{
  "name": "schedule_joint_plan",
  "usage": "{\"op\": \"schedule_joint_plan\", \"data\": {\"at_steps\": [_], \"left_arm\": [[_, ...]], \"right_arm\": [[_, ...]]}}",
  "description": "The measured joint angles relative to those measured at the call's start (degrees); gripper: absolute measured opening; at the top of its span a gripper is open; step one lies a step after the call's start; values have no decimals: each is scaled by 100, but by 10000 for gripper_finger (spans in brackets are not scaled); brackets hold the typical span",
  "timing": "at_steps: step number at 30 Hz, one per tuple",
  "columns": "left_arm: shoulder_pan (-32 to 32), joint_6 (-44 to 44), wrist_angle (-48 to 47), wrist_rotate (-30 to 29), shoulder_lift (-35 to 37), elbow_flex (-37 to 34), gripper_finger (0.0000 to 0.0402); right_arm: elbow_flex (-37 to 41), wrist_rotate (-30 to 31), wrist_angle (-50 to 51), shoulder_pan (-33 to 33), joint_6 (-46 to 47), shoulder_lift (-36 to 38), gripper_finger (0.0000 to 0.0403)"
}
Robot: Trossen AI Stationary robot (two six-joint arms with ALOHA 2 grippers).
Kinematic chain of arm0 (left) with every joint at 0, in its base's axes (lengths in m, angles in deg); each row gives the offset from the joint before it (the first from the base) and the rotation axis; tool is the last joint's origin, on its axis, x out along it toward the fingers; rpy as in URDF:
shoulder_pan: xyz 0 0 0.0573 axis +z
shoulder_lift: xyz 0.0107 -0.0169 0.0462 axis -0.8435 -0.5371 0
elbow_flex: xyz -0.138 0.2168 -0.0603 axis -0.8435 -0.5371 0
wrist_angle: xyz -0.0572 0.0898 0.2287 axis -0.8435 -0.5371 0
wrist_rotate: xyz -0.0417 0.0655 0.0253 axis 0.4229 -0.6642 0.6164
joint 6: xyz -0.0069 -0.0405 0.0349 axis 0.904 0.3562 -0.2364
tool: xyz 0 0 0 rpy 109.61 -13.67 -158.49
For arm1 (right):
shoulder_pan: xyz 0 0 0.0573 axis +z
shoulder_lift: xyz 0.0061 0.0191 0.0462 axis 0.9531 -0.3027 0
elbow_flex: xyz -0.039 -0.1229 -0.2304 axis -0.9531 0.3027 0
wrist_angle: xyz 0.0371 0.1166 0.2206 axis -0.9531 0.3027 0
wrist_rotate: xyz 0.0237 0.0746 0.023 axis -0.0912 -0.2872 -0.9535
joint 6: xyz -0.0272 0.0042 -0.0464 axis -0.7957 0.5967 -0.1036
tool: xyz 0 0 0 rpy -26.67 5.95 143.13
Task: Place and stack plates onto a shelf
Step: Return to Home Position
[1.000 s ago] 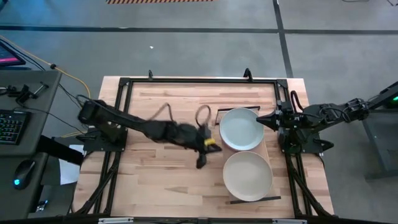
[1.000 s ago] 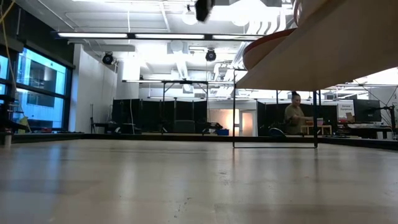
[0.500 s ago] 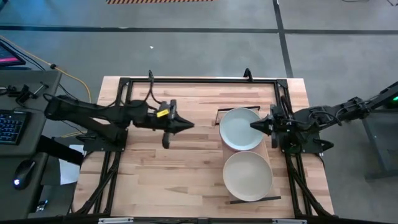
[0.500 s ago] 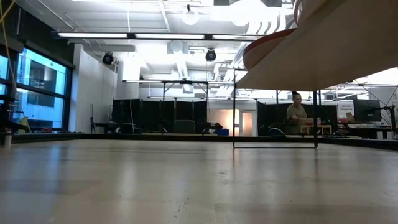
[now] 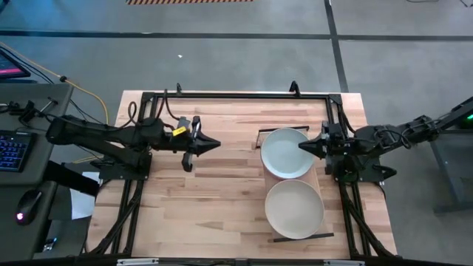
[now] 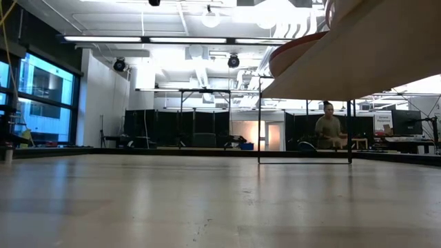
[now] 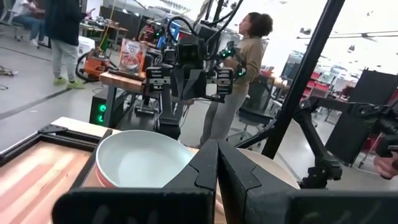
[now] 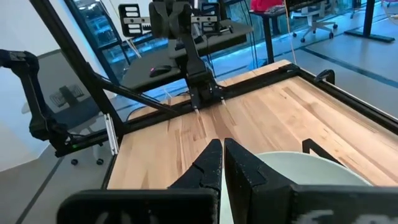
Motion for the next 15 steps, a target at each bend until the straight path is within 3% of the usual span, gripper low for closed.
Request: {"op": "schedule_joint_plan", "data": {"at_steps": [10, 15], "left_arm": [[-1, 34, 10, 81, 116, 1, 0], [109, -352, -272, 105, 403, -125, 0]], "right_arm": [[0, -6, 24, 0, -94, 128, 0], [0, -10, 7, 0, 48, 335, 0]]}}
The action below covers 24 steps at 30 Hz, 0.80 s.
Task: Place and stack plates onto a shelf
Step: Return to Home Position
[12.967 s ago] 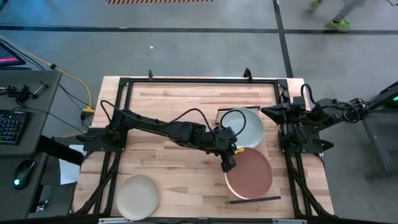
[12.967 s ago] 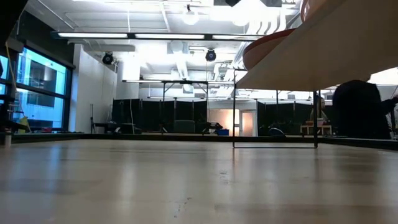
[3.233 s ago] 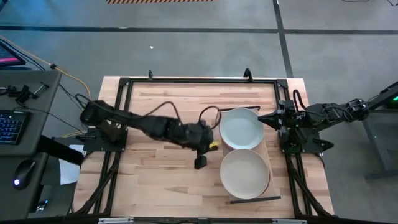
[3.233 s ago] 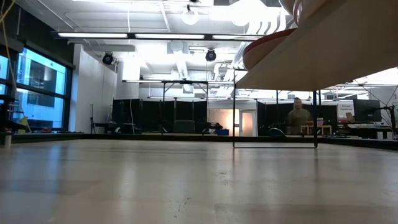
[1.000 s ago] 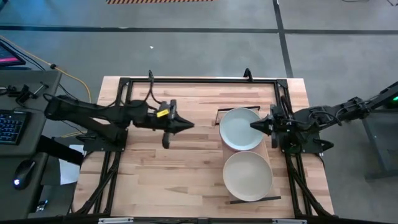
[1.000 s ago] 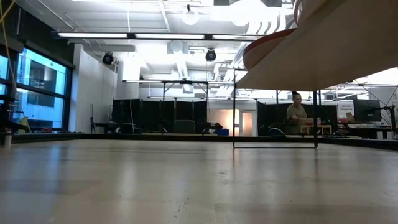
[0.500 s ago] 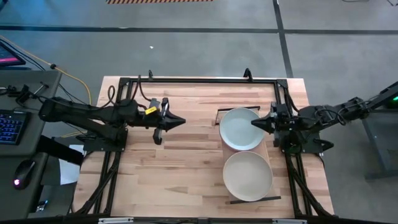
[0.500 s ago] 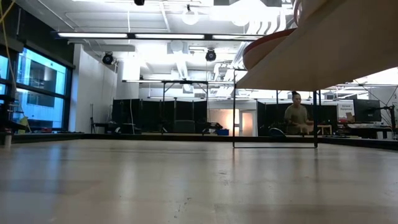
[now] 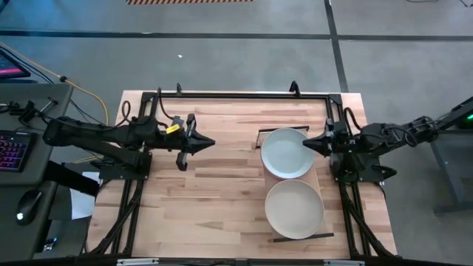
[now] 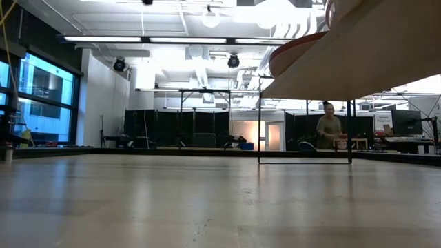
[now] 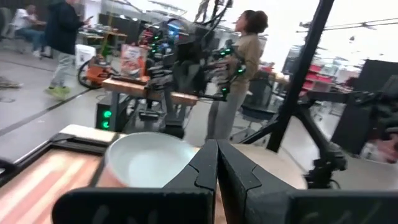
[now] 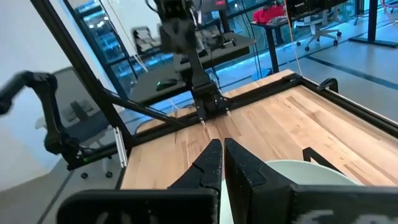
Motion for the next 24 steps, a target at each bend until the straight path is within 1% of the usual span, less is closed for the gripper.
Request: {"op": "schedule_joint_plan", "data": {"at_steps": [3, 7, 10, 17, 22, 24], "left_arm": [[217, 70, 172, 20, 264, -472, 0], [481, 541, 950, 344, 726, -1375, 0], [586, 830, 1278, 388, 1201, -1970, 0], [570, 1147, 1397, -67, 2428, -2972, 0], [466, 1158, 1412, -354, 3132, -3429, 0], [445, 1154, 1422, -376, 3342, -3573, 0]], "right_arm": [[0, -2, -22, 0, 78, 101, 0], [0, -4, -22, 0, 254, 161, 0], [0, -9, -20, 0, 296, 155, 0], [0, 85, -20, 0, 312, 150, 0], [0, 160, -20, 0, 351, 151, 0], [0, 160, -20, 0, 392, 150, 0]]}}
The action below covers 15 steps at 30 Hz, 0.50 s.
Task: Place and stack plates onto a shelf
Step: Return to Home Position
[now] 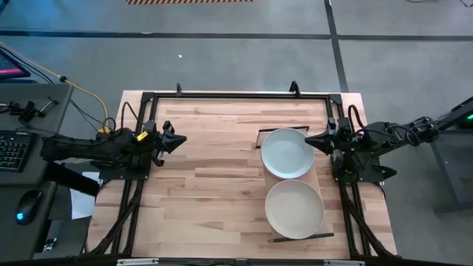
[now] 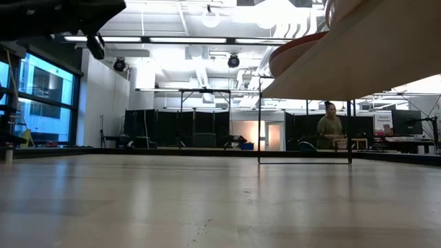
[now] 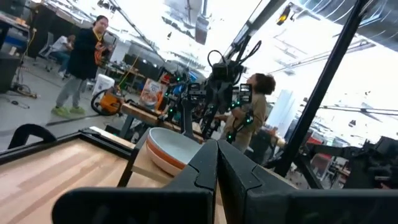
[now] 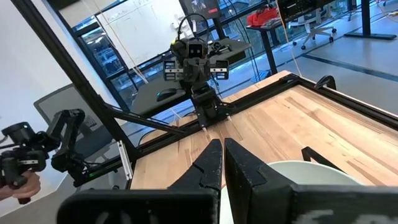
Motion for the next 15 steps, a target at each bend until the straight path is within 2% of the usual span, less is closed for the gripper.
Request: {"op": "schedule_joint_plan", "data": {"at_steps": [7, 15], "left_arm": [[-1, 190, 158, -53, 672, -716, 0], [12, -149, -429, -61, 1154, -717, 0]], "right_arm": [[0, 2, 6, 0, 11, 0, 0], [0, 4, 90, 0, 13, 0, 0]]}}
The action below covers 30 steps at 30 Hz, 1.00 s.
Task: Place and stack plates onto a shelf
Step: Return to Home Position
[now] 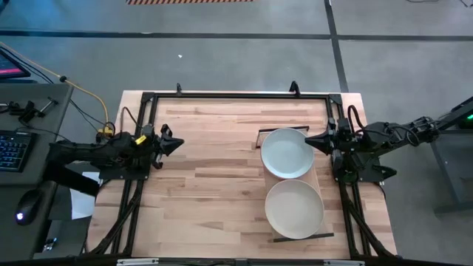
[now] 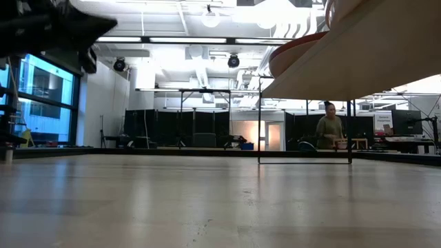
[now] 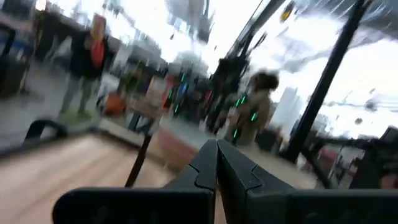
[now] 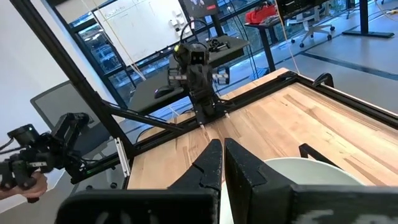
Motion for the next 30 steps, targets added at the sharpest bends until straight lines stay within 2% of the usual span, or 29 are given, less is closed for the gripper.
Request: {"op": "schedule_joint_plan", "data": {"at_steps": [6, 15, 23, 27, 30], "left_arm": [[2, 419, -1372, 79, 164, -7, 0], [91, 332, -2385, 70, 415, -4, 0], [118, 740, -2466, 221, 425, -6, 0], [118, 740, -2466, 223, 425, -5, 0], [118, 740, -2466, 223, 425, -6, 0]], "right_arm": [[0, -25, 46, 0, 226, 1, 0], [0, -99, 138, 0, 392, 10, 0], [-2, -518, 431, 2, 490, 234, 0], [0, -522, 1053, 2, 693, 577, 0], [154, -576, 1146, 0, 741, 985, 0]]}}
